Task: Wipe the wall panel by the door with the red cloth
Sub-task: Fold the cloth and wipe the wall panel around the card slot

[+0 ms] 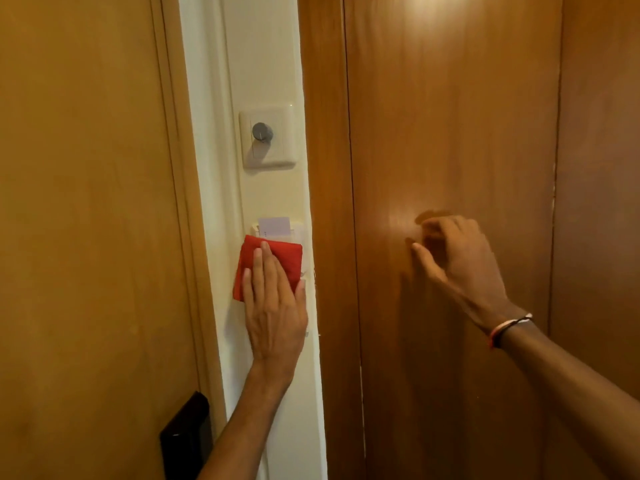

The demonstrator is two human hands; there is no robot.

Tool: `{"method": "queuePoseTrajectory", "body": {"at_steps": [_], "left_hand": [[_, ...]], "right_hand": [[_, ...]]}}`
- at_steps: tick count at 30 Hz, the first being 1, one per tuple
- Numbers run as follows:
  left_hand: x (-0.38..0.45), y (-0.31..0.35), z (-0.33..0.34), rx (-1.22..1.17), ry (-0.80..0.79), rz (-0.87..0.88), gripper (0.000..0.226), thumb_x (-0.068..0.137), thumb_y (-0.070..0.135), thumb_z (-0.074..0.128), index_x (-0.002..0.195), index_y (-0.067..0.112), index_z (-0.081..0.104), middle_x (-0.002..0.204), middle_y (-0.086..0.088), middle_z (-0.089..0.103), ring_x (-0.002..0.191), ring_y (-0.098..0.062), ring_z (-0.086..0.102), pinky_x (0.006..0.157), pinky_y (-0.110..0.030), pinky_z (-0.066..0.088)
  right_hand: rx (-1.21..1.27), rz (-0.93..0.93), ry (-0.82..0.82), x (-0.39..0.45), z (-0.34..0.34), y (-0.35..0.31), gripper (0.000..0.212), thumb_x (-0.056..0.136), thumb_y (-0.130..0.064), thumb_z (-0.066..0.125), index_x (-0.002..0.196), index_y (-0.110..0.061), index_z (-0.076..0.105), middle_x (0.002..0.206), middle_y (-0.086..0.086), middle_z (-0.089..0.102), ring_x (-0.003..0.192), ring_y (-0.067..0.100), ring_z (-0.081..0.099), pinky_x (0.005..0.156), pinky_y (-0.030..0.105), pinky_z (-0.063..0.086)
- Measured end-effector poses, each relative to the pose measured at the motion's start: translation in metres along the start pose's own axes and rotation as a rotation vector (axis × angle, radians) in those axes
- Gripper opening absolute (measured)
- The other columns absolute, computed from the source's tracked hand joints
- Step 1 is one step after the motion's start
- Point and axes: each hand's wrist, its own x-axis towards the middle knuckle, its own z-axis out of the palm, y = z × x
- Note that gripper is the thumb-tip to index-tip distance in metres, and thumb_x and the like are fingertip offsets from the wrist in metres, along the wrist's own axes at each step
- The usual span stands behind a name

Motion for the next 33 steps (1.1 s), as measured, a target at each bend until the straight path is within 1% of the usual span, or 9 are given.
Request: {"method": "queuePoseTrajectory", "body": {"at_steps": [3, 6, 9, 12, 20, 24, 27, 31, 33], "left_hand": [[-0.013, 0.003, 0.013, 0.045, -0.020, 0.103, 0.066, 0.105, 0.045, 0.029, 0.155, 0.002, 0.026, 0.159, -0.023, 0.037, 0.147, -0.042, 0.035, 0.118, -0.054, 0.037], [-0.011, -0.012, 0.025, 0.166, 0.006, 0.299, 0.069, 0.101, 0.038, 0.044, 0.159, 0.013, 0.017, 0.162, -0.024, 0.029, 0.150, -0.045, 0.024, 0.120, -0.058, 0.029], [0.004, -0.023, 0.029, 0.157, 0.067, 0.197, 0.073, 0.101, 0.039, 0.045, 0.160, 0.016, 0.009, 0.165, -0.023, 0.022, 0.152, -0.045, 0.018, 0.122, -0.061, 0.023], [0.009, -0.019, 0.032, 0.109, 0.105, 0.196, 0.063, 0.106, 0.042, 0.029, 0.160, 0.016, 0.008, 0.165, -0.023, 0.019, 0.151, -0.049, 0.018, 0.121, -0.064, 0.024], [0.007, -0.027, 0.032, 0.141, 0.059, 0.358, 0.072, 0.103, 0.037, 0.044, 0.161, 0.016, 0.006, 0.165, -0.023, 0.021, 0.152, -0.049, 0.016, 0.118, -0.067, 0.028], [0.009, -0.020, 0.029, 0.048, 0.077, 0.134, 0.066, 0.105, 0.036, 0.038, 0.160, 0.014, 0.009, 0.167, -0.022, 0.017, 0.154, -0.047, 0.011, 0.120, -0.065, 0.026], [-0.001, -0.021, 0.032, 0.111, 0.029, 0.355, 0.074, 0.100, 0.029, 0.052, 0.160, 0.012, 0.012, 0.165, -0.023, 0.020, 0.152, -0.049, 0.015, 0.118, -0.067, 0.028], [0.004, -0.014, 0.025, 0.015, 0.054, 0.053, 0.062, 0.106, 0.034, 0.034, 0.160, 0.011, 0.012, 0.167, -0.021, 0.017, 0.154, -0.045, 0.011, 0.121, -0.064, 0.026], [-0.006, -0.010, 0.028, 0.070, 0.012, 0.233, 0.065, 0.104, 0.030, 0.042, 0.160, 0.011, 0.014, 0.166, -0.023, 0.019, 0.153, -0.048, 0.014, 0.119, -0.066, 0.027]], "right_hand": [[-0.286, -0.118, 0.141, 0.002, 0.012, 0.031, 0.062, 0.098, -0.047, 0.056, 0.143, -0.005, 0.055, 0.145, 0.021, 0.057, 0.131, 0.035, 0.052, 0.107, 0.049, 0.045], [-0.442, -0.217, 0.155, 0.001, 0.030, 0.058, 0.073, 0.102, -0.053, 0.044, 0.157, -0.005, 0.043, 0.164, 0.023, 0.038, 0.151, 0.039, 0.035, 0.124, 0.057, 0.032], [-0.535, -0.245, 0.177, -0.002, 0.048, 0.075, 0.077, 0.103, -0.061, 0.034, 0.165, -0.016, 0.027, 0.173, 0.019, 0.020, 0.161, 0.036, 0.019, 0.131, 0.056, 0.018], [-0.566, -0.215, 0.232, -0.001, 0.055, 0.082, 0.082, 0.099, -0.069, 0.034, 0.167, -0.025, 0.020, 0.175, 0.018, 0.013, 0.163, 0.038, 0.012, 0.132, 0.059, 0.011], [-0.548, -0.201, 0.244, 0.000, 0.056, 0.082, 0.084, 0.099, -0.072, 0.034, 0.167, -0.027, 0.017, 0.174, 0.020, 0.013, 0.162, 0.041, 0.012, 0.130, 0.063, 0.013], [-0.540, -0.211, 0.265, 0.000, 0.057, 0.082, 0.084, 0.098, -0.072, 0.036, 0.167, -0.026, 0.019, 0.174, 0.020, 0.015, 0.162, 0.041, 0.014, 0.129, 0.063, 0.015], [-0.526, -0.215, 0.268, -0.001, 0.058, 0.082, 0.084, 0.098, -0.072, 0.036, 0.166, -0.026, 0.020, 0.173, 0.020, 0.017, 0.161, 0.041, 0.015, 0.129, 0.063, 0.015], [-0.521, -0.218, 0.271, -0.001, 0.058, 0.082, 0.084, 0.098, -0.072, 0.036, 0.167, -0.026, 0.020, 0.174, 0.020, 0.016, 0.162, 0.041, 0.015, 0.130, 0.062, 0.015], [-0.518, -0.214, 0.274, -0.001, 0.059, 0.082, 0.084, 0.098, -0.072, 0.036, 0.167, -0.026, 0.019, 0.174, 0.020, 0.016, 0.162, 0.041, 0.015, 0.130, 0.062, 0.015]]}}
